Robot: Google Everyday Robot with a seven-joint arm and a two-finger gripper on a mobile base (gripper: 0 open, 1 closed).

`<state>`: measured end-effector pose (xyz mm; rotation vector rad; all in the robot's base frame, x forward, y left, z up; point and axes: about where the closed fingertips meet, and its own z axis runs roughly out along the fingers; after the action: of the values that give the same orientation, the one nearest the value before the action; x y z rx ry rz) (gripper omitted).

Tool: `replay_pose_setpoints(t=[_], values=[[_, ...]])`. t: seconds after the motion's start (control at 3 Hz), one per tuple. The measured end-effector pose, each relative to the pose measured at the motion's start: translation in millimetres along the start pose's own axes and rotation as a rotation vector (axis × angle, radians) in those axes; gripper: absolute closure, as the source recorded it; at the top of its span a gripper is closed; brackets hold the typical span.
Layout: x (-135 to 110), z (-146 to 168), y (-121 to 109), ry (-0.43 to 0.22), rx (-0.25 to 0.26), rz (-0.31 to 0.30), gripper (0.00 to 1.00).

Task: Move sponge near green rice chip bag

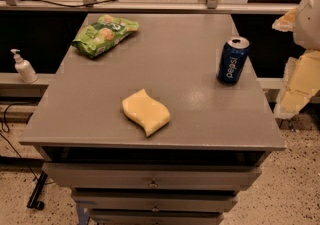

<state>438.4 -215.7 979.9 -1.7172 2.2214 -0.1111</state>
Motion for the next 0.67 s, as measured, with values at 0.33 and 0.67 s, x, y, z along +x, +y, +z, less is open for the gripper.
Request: replay_pose_setpoints(t=[0.33, 0.67], values=[[-0.1, 0.0, 0.0, 0.0, 0.0, 0.0, 0.0], [-6.2, 3.7, -1.8, -0.02, -0.002, -0.006, 0.0]])
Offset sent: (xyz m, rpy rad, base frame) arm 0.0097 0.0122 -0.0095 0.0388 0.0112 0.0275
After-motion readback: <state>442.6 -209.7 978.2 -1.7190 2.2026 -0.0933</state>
